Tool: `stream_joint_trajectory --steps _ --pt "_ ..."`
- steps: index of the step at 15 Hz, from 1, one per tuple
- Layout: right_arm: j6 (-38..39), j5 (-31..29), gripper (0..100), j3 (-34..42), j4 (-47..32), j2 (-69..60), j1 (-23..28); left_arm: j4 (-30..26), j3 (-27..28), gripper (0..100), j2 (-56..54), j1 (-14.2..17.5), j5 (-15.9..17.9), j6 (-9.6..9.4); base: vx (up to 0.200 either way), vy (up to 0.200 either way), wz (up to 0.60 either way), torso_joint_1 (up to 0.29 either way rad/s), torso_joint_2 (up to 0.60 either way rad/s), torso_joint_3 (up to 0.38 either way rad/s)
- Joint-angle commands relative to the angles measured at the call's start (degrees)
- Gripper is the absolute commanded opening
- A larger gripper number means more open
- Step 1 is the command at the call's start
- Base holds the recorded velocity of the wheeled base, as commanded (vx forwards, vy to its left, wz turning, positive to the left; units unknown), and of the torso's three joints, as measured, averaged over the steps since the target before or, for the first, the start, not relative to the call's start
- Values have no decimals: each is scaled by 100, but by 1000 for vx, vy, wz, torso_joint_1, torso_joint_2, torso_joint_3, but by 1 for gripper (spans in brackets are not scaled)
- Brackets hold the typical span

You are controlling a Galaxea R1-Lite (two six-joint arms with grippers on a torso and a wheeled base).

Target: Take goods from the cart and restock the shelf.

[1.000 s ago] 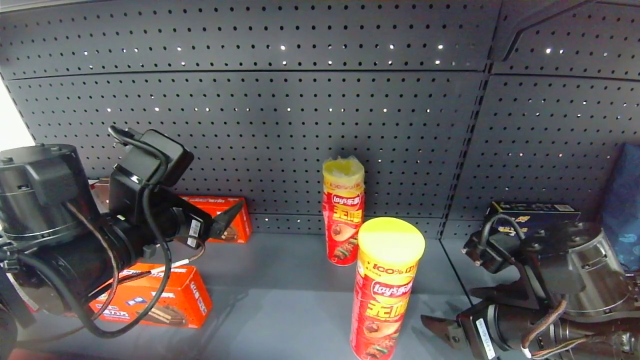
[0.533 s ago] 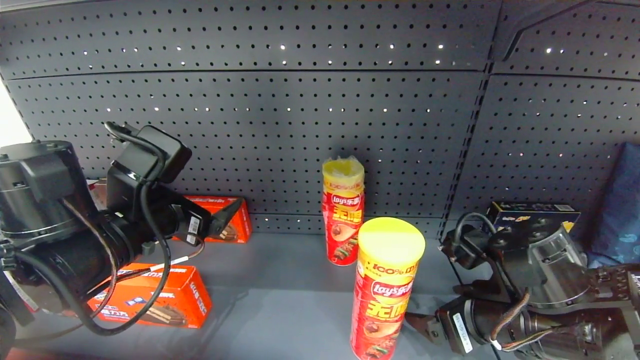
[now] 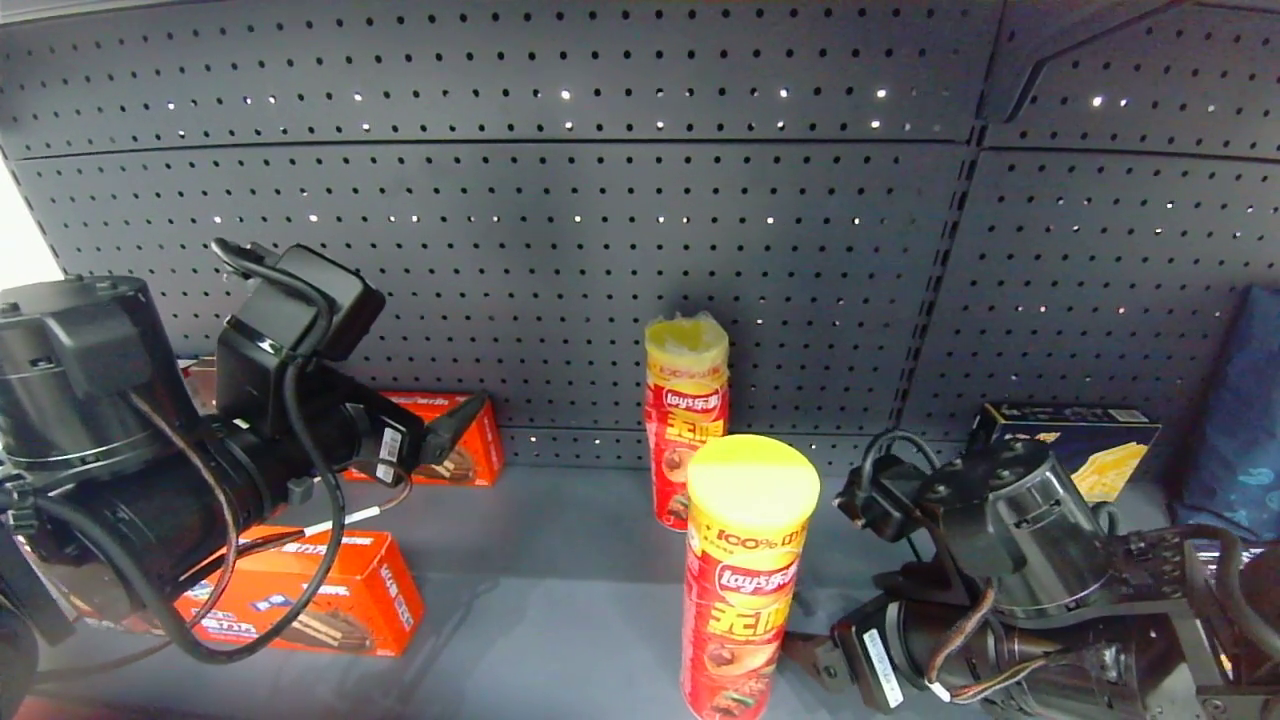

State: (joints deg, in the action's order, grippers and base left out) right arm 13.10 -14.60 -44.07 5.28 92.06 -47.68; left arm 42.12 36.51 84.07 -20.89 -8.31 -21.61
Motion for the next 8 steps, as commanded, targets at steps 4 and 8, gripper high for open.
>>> stream_joint_trajectory --steps 4,8 --pt "-1 1 100 -286 -1 339 -251 -2 -4 100 22 -2 -4 -1 0 0 0 0 0 0" --pt "-1 -7 100 -216 -1 312 -321 7 -4 100 22 6 -4 -1 0 0 0 0 0 0"
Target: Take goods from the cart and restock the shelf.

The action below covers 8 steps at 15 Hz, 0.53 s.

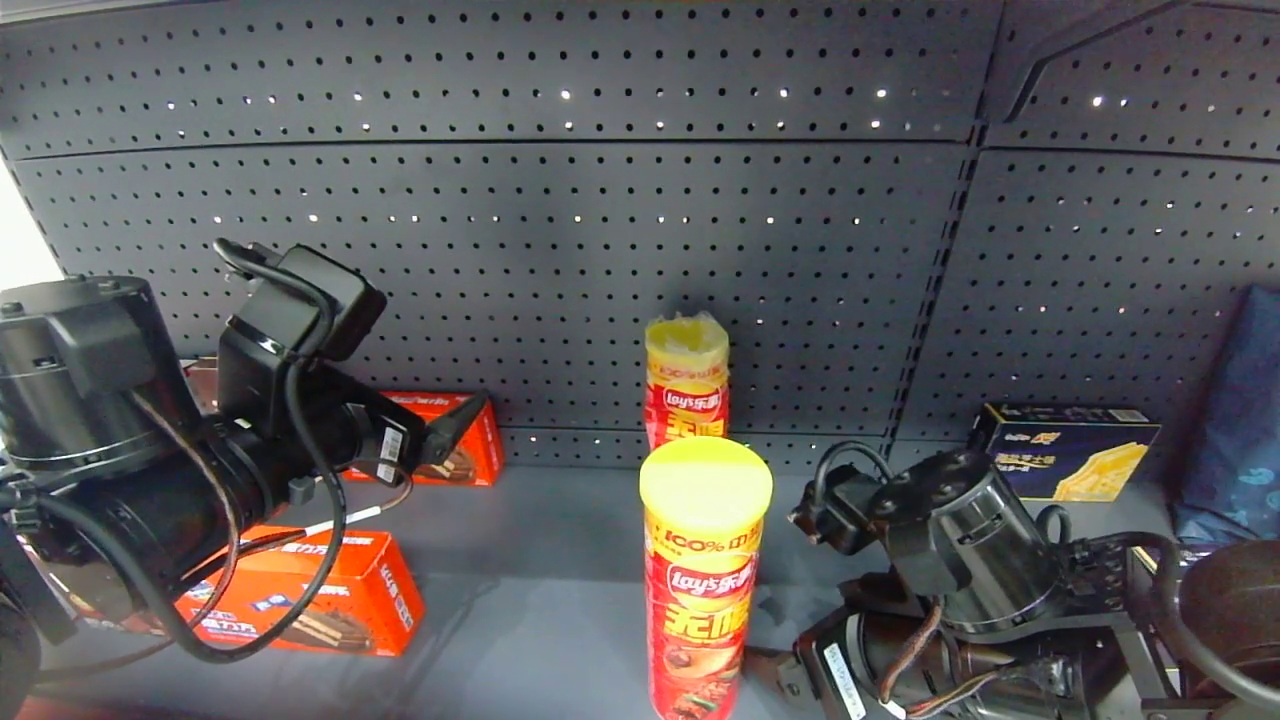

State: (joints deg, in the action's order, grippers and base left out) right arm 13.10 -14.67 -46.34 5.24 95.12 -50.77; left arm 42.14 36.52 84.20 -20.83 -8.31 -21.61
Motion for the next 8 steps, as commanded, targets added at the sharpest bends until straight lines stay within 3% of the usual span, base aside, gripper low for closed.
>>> stream_joint_trajectory --steps 1,6,8 --pt "-1 -1 100 19 3 -11 -3 4 -5 100 9 0 5 -1 0 0 0 0 0 0" --pt "8 -1 100 239 3 -337 173 -13 -137 100 -26 -44 -4 -1 0 0 0 0 0 0" --pt "-1 -1 100 389 3 -908 472 -31 -198 100 -70 -79 -4 -1 0 0 0 0 0 0"
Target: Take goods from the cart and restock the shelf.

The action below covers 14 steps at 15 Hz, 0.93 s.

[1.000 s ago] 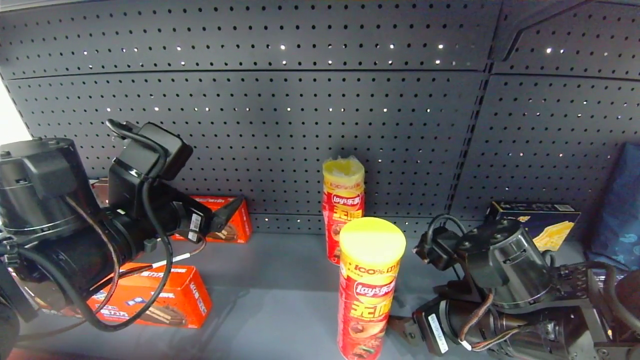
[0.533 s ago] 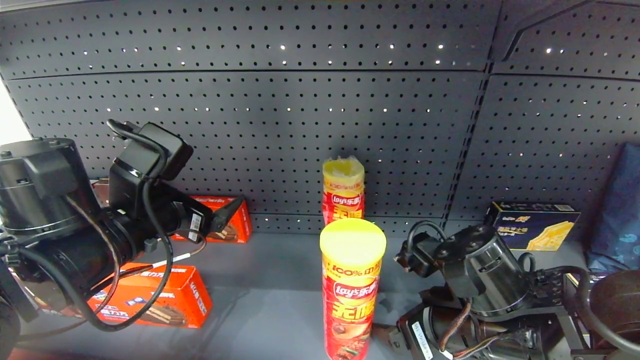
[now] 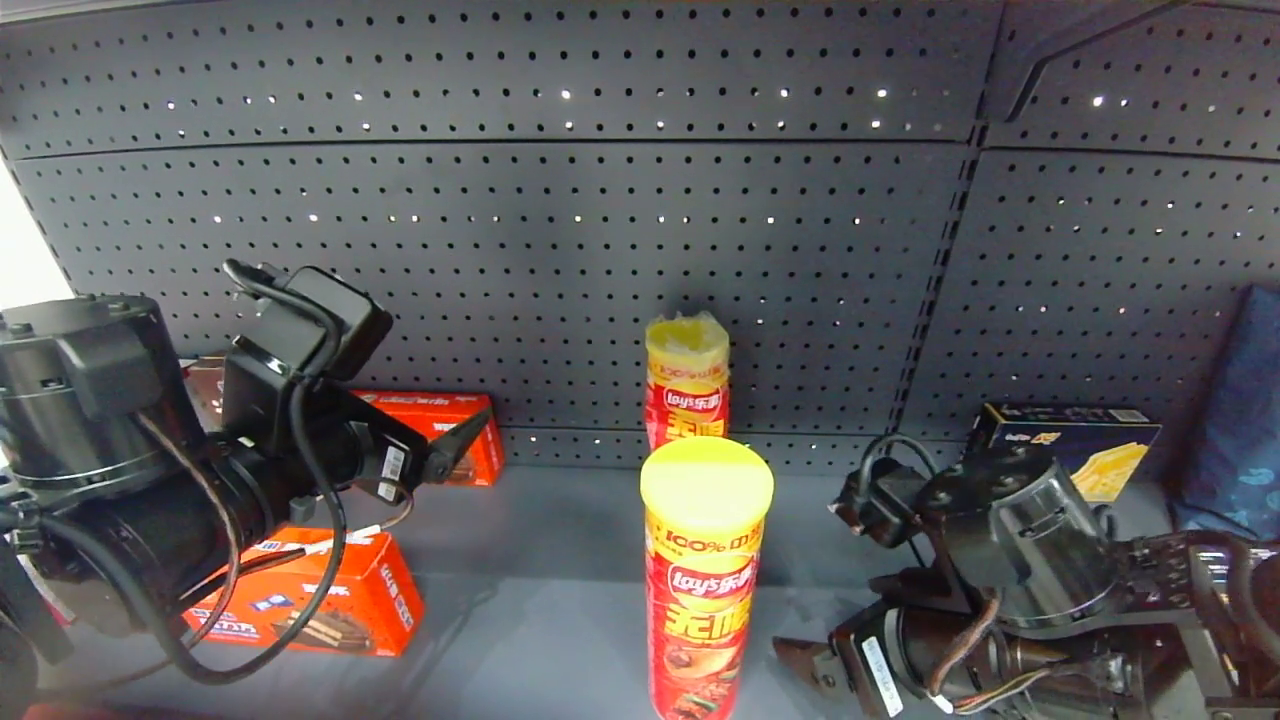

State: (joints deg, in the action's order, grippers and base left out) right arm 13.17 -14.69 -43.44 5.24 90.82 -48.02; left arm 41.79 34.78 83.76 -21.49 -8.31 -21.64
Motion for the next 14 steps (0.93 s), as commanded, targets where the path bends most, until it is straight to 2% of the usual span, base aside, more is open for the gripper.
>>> stream_joint_trajectory --steps 1,6,8,11,14 --pt "-7 1 100 81 12 -671 311 5 -33 100 -27 -13 -4 2 0 0 0 0 0 0" --pt "-16 -192 100 98 188 -1690 504 -22 -138 100 -246 5 -4 19 0 0 0 0 0 0" --pt "-42 -157 100 204 197 -2622 1357 -30 -340 100 -818 75 -4 142 0 0 0 0 0 0" --pt "-77 -131 100 327 188 -3360 2315 -57 -534 100 -1283 84 -12 371 0 0 0 0 0 0" --pt "-244 -34 100 380 188 -3413 2429 -189 -604 100 -1336 75 -21 362 0 0 0 0 0 0"
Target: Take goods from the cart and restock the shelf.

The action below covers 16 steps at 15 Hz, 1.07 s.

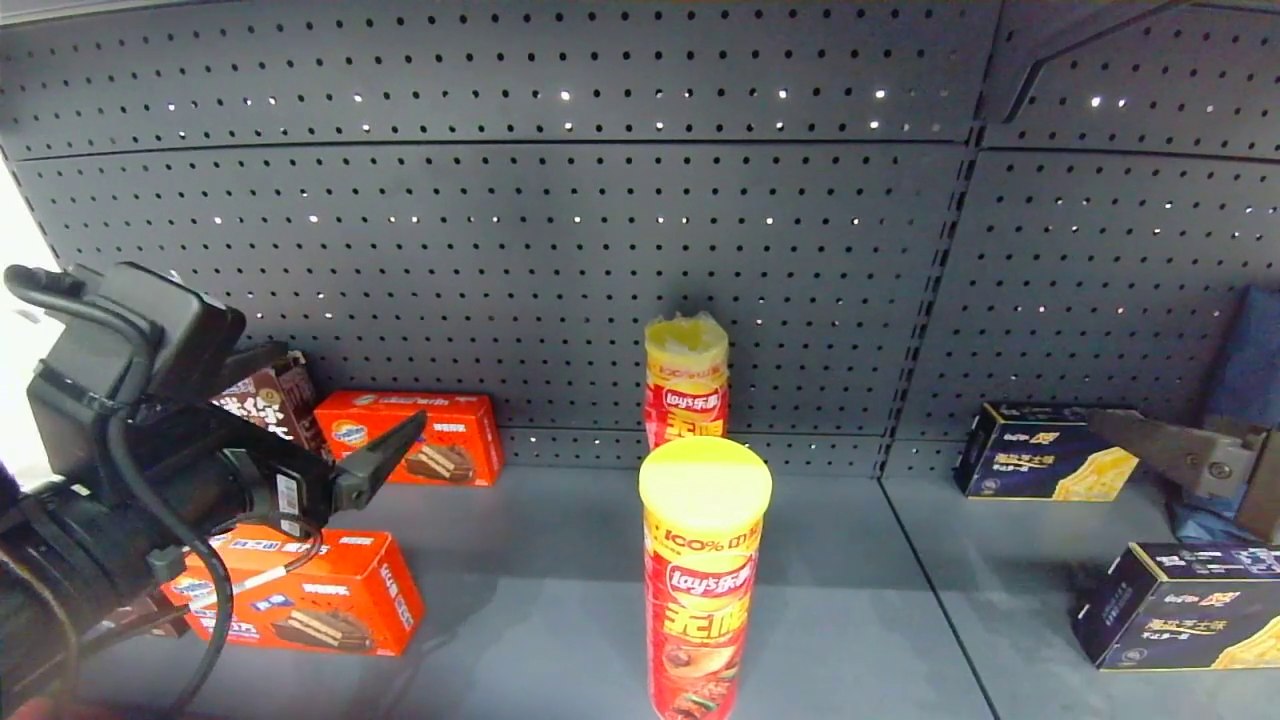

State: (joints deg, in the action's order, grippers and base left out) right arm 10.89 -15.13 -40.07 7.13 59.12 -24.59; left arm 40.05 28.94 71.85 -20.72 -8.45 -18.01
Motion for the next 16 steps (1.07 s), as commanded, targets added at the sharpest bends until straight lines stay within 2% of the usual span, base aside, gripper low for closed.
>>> stream_joint_trajectory --steps 1,2,5,7,8,10,12,14,16 --pt "-25 10 100 157 -1 -287 103 -14 -11 100 -154 -2 -8 8 0 0 0 0 0 0" --pt "-16 10 100 430 -1 -516 244 -14 -55 100 -224 25 -17 34 0 0 0 0 0 0" --pt "19 -69 100 1564 -10 -1913 894 -296 -495 100 -1121 622 -17 192 0 0 0 0 0 0" --pt "36 -342 100 2047 -10 -2625 1439 -524 -1127 100 -1903 833 -78 386 0 0 0 0 0 0" --pt "28 -350 100 2249 -36 -2994 1896 -647 -1514 100 -2413 991 -219 386 0 0 0 0 0 0" --pt "-16 -315 100 2864 -63 -3768 2617 -841 -2129 100 -3318 1088 -447 368 0 0 0 0 0 0" --pt "-219 -298 100 3409 -282 -4620 3171 -1544 -2402 100 -4294 1132 -764 368 0 0 0 0 0 0" --pt "-693 -122 100 3910 -520 -5403 3259 -2924 -2411 100 -5559 1141 -834 359 0 0 0 0 0 0" --pt "-895 -69 100 4007 -326 -5376 3267 -4286 -2349 100 -6790 1185 -878 342 0 0 0 0 0 0"
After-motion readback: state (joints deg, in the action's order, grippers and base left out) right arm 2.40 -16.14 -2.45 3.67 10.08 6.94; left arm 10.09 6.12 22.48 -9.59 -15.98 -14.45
